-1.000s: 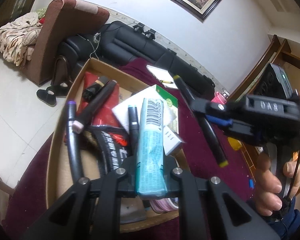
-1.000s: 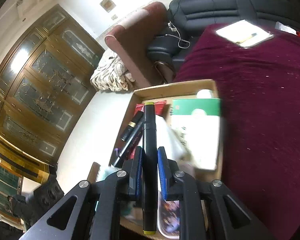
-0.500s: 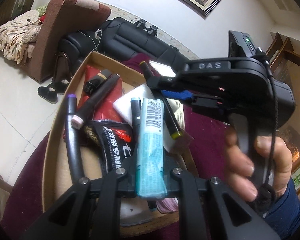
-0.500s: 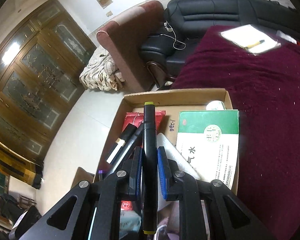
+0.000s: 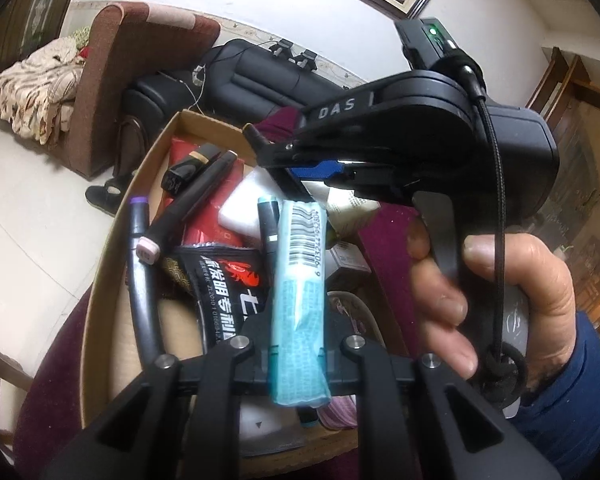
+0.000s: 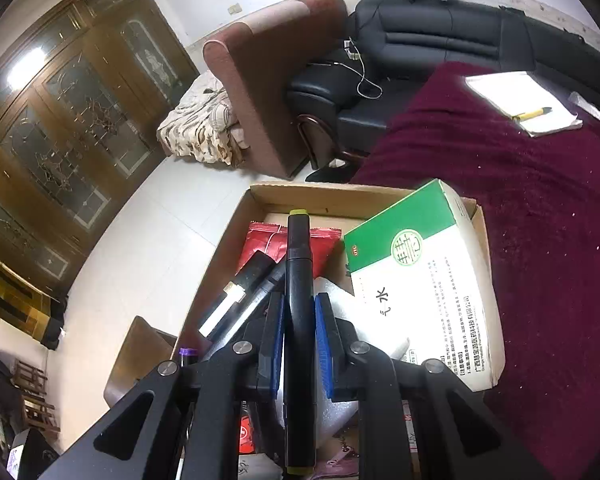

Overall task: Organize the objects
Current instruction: 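Lower the tissue pack and marker into the box and open both tools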

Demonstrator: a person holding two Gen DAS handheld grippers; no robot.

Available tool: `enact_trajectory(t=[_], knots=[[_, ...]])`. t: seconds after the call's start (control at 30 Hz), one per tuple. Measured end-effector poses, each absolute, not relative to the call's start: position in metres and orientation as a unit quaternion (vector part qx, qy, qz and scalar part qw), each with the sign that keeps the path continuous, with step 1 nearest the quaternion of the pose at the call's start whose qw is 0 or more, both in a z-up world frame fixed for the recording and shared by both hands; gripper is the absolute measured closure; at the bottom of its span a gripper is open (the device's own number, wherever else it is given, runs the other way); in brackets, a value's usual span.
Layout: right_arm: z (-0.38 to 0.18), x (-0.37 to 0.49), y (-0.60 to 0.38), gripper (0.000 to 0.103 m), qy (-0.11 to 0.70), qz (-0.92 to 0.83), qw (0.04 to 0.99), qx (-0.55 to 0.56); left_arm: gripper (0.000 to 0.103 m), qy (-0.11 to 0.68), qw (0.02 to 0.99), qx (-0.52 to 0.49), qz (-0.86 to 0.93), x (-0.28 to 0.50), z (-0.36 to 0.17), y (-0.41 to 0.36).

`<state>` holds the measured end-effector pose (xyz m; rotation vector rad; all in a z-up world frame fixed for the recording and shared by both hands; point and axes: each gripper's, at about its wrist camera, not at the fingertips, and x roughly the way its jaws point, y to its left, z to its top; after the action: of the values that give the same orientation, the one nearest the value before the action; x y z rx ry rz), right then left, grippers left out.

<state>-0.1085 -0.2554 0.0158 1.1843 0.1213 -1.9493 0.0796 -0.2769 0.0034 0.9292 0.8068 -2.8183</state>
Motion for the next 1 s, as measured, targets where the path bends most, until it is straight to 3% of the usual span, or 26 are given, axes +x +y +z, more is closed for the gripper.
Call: enact_trajectory(t=[0.23, 0.57, 1.0], knots=[[0.019, -0.107, -0.252, 0.085, 0.038, -0.774, 0.421, 0.471, 0.089, 0.246, 0.037, 0.304, -0.92, 0.075, 0.005, -0.273], [0.032, -0.103, -0.236, 0.08, 0.016, -0.77, 0.43, 0.47, 0.063, 0.23, 0.046, 0.3, -0.925, 0.072, 0.01, -0.276], [0.055, -0.087, -0.179, 0.069, -0.03, -0.764, 0.459, 0.452, 0.054, 0.197, 0.073, 0.292, -0.933, 0.076, 0.024, -0.258]])
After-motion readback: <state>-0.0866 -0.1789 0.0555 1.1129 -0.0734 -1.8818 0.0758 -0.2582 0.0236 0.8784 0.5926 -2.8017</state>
